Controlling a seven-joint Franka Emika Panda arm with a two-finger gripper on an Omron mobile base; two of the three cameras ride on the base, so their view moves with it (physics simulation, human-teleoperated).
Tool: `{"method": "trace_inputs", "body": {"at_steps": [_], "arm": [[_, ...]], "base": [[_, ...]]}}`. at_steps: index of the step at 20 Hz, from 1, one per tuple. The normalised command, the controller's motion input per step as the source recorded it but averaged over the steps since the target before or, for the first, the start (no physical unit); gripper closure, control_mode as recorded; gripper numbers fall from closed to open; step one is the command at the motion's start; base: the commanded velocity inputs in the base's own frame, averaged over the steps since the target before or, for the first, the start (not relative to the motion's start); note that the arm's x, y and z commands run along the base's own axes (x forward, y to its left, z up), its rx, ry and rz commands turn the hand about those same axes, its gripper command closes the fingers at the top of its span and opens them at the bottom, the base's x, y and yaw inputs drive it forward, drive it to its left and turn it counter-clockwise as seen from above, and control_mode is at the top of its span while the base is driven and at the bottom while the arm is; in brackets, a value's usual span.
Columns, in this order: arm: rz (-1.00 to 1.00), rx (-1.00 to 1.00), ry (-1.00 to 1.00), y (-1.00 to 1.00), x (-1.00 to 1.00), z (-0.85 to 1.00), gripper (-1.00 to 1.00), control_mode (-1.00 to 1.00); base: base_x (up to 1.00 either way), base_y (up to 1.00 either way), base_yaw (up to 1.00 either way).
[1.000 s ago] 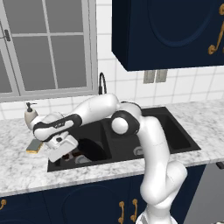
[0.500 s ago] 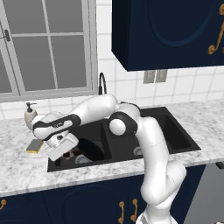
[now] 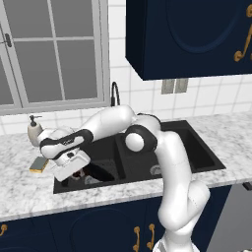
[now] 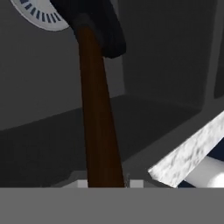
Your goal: Pick the pan and sponge and place them into the sink. Then turn on the water.
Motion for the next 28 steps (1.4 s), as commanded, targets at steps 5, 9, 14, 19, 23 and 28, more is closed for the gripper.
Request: {"method": "trace_inputs", "body": {"at_steps": [5, 9, 14, 19, 23, 28], "arm": [[0.03, 0.02, 0.0, 0.01, 0.03, -0.26, -1.0, -1.0], [0.02, 0.11, -0.02, 0.0, 0.01, -0.06, -1.0, -1.0], [0.0, 0.24, -0.04, 0.22, -0.11, 0.74, -1.0, -1.0], [-0.04, 0.21, -0.11, 0.5, 0.0, 0.6, -1.0, -1.0], [-0.03, 0.01, -0.03, 0.11, 0.0, 0.0, -1.0, -1.0], [0.0, 0.24, 0.0, 0.18, 0.1, 0.0, -1.0, -1.0]], "base": [[0.0, 0.0, 0.0], [0.0, 0.0, 0.0], [0.0, 0.0, 0.0], [0.0, 0.0, 0.0], [0.0, 0.0, 0.0], [0.0, 0.0, 0.0]]}}
